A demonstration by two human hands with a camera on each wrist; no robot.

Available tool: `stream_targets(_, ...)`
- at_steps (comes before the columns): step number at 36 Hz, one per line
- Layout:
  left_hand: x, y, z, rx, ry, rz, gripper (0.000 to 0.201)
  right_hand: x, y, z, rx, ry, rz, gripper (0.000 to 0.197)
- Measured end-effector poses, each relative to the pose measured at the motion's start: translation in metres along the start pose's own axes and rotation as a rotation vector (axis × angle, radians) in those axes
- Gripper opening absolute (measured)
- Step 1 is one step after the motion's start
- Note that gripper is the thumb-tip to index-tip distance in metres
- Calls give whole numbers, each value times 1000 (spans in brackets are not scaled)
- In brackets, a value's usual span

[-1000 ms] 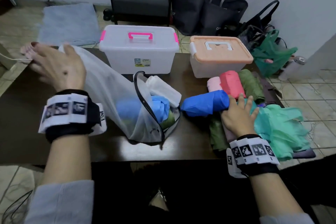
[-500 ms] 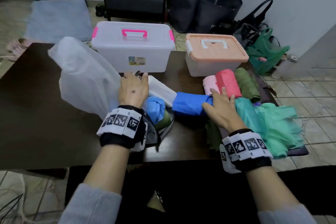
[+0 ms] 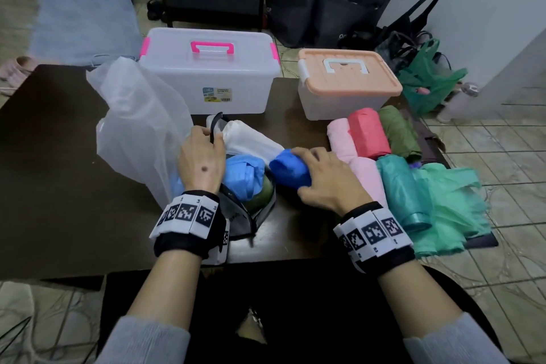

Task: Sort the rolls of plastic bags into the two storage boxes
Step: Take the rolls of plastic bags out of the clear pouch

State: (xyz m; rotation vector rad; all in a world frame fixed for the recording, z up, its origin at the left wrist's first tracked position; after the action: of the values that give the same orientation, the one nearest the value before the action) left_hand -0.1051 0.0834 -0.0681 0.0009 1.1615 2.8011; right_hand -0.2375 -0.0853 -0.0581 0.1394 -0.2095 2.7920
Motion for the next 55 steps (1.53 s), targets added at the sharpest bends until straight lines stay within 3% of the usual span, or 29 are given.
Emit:
stream_targets(4, 0, -1, -1, -8, 6, -5, 38, 8, -8, -18, 287, 27, 79, 76)
stream_targets(8, 0, -2, -2, -1, 13, -3, 38, 10, -12, -36, 426, 135, -23, 81)
stream_targets(14, 2, -1, -3, 1, 32, -2, 38, 2, -16, -33, 501, 230, -82, 47)
stream_targets(17, 3, 0, -3, -5, 34, -7, 38, 4, -19, -23, 458, 226, -126, 41)
stream_targets(19, 3, 1, -2, -4, 32, -11, 39, 5, -16, -23, 383, 152, -120, 54)
stream_targets(22, 4, 1, -2, -5, 29, -17, 40, 7, -4, -13, 38, 115, -104, 59)
stream_targets(27, 1, -2, -4, 17, 23, -24, 40, 17, 23, 30, -437, 356, -156, 38)
stream_targets(32, -2, -5, -7, 14, 12, -8, 40, 38, 78, 68, -459, 558, -370, 36)
stream_targets(35, -3, -6, -8, 22, 3, 3, 40, 54, 115, 73, -386, 530, -553, 48)
stream_targets(41, -2, -5, -7, 11, 13, -15, 39, 81, 158, 55, -371, 316, -764, 44)
stream_targets(46, -2, -7, -8, 14, 23, -23, 40, 89, 168, 34, -489, 218, -788, 27)
stream_targets(51, 0, -6, -8, 12, 30, -20, 38, 89, 165, 36, -534, 191, -777, 44)
stream_targets(55, 0, -5, -8, 22, 33, -19, 37, 85, 164, 32, -532, 116, -781, 40)
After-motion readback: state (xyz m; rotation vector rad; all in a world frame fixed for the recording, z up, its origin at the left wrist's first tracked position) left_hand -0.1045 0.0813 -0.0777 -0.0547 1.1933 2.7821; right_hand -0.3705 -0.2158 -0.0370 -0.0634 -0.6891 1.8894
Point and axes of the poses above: each hand's wrist, its own x-axis away from the middle knuckle, its own z-axis out of the back of the hand, y = z × x, the point moved 2 cm from there along -x, towards the middle knuckle, and after that the axes turned 2 degrees about x, right-handed, at the moved point
